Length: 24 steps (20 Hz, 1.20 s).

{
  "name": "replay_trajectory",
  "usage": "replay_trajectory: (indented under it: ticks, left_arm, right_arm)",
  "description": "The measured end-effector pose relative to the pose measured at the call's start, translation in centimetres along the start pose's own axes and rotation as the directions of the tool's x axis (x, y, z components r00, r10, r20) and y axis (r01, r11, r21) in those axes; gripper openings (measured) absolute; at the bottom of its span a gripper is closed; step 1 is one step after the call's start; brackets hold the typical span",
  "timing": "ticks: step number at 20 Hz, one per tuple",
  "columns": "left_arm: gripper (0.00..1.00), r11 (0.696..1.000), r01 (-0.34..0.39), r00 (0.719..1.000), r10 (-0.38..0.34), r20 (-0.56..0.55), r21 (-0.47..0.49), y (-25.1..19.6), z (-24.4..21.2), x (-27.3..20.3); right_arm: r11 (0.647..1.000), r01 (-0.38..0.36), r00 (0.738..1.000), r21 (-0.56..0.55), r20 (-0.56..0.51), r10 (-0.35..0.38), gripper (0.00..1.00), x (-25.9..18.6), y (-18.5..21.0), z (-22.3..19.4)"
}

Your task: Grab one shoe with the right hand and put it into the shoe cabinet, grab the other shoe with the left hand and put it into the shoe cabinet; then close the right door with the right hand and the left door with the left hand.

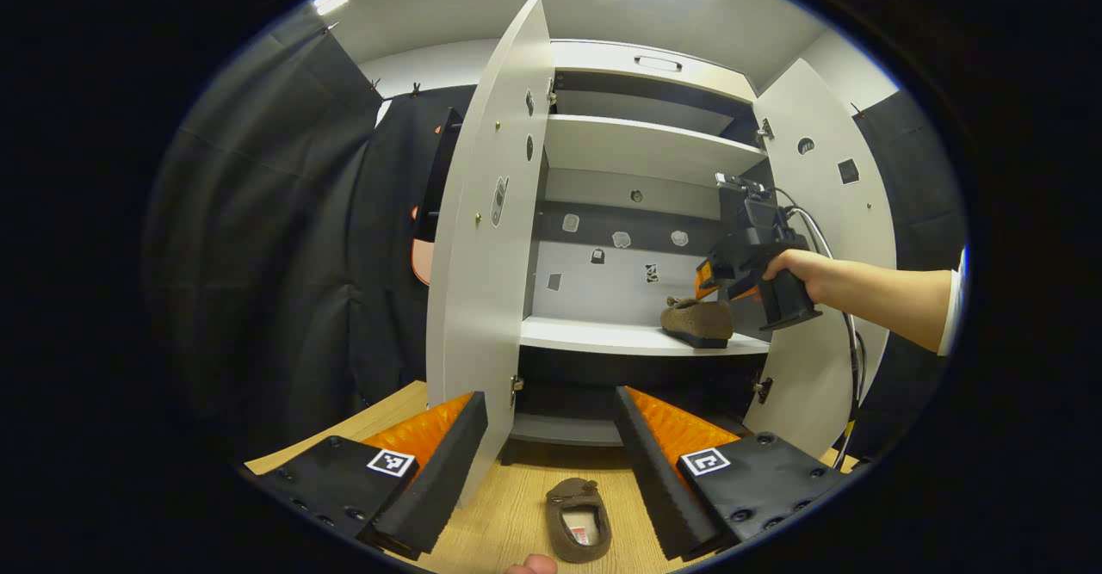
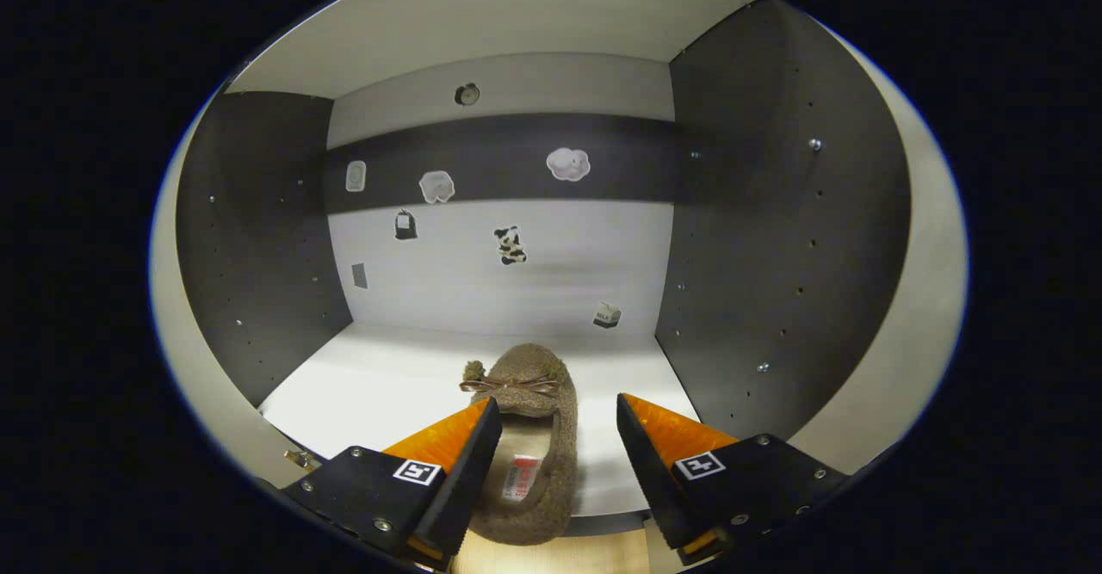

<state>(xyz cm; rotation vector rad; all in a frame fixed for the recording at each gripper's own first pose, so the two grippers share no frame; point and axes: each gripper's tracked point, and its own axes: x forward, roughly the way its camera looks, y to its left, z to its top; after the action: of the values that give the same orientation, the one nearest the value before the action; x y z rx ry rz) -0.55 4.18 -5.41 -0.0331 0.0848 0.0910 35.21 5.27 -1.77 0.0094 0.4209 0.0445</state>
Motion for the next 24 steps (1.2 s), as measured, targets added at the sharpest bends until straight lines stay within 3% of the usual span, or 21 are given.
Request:
replay_trajectory:
  ticks: [6, 11, 17, 24]
  left_arm:
    - [0.96, 1.0, 0.028, 1.0, -0.028, 0.0, -0.001, -1.0, 0.2, -0.1]
    - [0.96, 0.999, 0.046, 0.999, -0.046, -0.006, 0.0, -1.6, 0.1, -0.1]
    - [0.96, 0.998, 0.057, 0.998, -0.058, -0.031, -0.026, -2.1, -1.2, -0.2]
    - [0.96, 0.999, 0.034, 0.996, -0.036, -0.087, -0.028, -1.2, -3.5, 0.6]
  right_arm:
    - [0.997, -0.069, 0.983, -0.041, 0.168, 0.075, 0.92, -8.1, 2.1, 3.0]
    - [0.992, -0.104, 0.959, -0.071, 0.256, 0.119, 0.92, -15.3, 2.5, 1.8]
    - [0.991, -0.127, 0.943, -0.041, 0.306, 0.133, 0.92, -21.9, 1.9, -4.5]
    - [0.998, -0.053, 0.928, -0.014, 0.369, 0.055, 0.92, -26.6, -0.7, -10.8]
